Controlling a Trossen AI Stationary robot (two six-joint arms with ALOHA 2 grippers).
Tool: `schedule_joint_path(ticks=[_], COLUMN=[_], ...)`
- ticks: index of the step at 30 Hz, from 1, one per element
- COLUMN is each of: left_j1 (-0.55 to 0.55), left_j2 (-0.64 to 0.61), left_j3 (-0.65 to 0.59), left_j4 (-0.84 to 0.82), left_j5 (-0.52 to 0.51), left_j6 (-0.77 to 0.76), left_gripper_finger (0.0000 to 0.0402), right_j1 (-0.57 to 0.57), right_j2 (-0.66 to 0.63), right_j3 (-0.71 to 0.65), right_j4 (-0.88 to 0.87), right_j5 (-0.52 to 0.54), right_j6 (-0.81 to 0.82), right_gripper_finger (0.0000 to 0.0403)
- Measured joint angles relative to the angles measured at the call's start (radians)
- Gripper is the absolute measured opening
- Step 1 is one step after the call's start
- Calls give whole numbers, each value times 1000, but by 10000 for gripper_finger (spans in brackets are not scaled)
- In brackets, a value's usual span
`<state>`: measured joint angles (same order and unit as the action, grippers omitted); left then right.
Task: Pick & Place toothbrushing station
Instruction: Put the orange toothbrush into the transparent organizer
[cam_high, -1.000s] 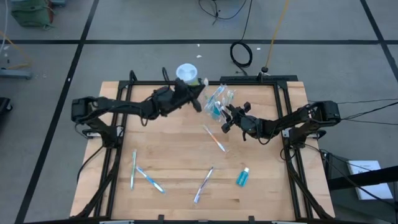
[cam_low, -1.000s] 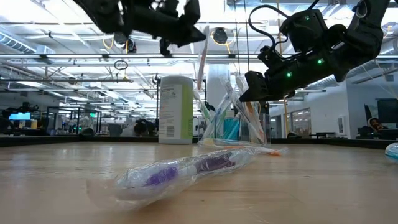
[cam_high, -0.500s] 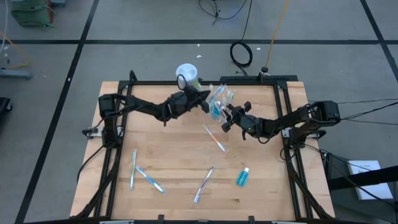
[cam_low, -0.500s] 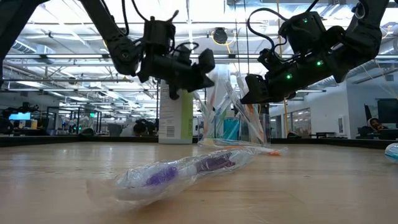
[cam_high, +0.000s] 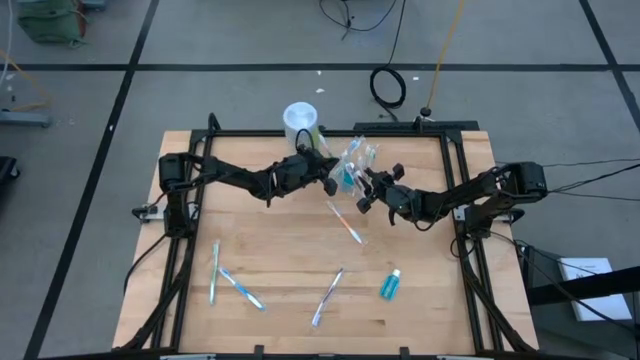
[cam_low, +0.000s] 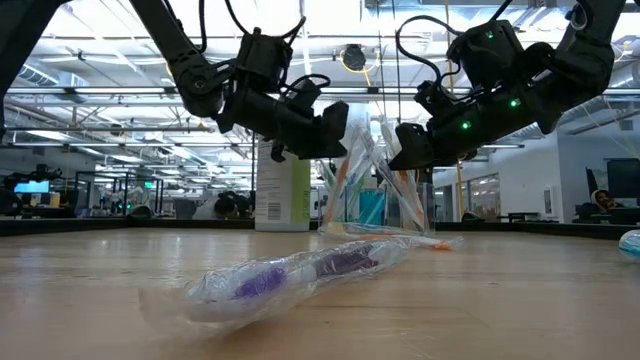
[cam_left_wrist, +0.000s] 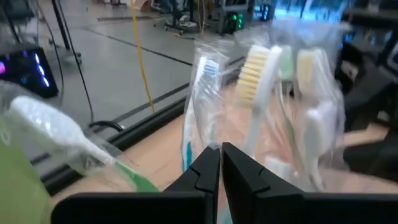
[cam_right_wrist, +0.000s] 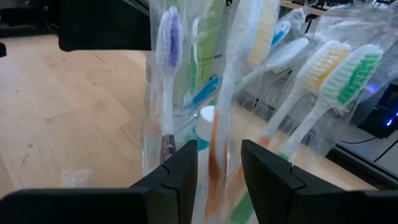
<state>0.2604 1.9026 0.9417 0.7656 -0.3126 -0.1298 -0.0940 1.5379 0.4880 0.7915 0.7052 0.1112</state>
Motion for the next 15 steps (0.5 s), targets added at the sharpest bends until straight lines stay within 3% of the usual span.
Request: schedule_joint_path(ticks=[4,11,15], left_j1=[10,37,55], left_j2=[0,0,-24], left_j3=[0,0,0], left_j4=[-2,-1,-31], left_j5=[-1,-3,31], left_j6=[94,91,91], left_gripper_finger=[21,23,46], right_j1=[-3,-3,-3], right_j2=[0,0,0], right_j3=[0,0,0], right_j4=[-16,-18,-18], right_j5=[0,0,0], right_j6=[0,0,0], right_gripper_finger=[116,116,116])
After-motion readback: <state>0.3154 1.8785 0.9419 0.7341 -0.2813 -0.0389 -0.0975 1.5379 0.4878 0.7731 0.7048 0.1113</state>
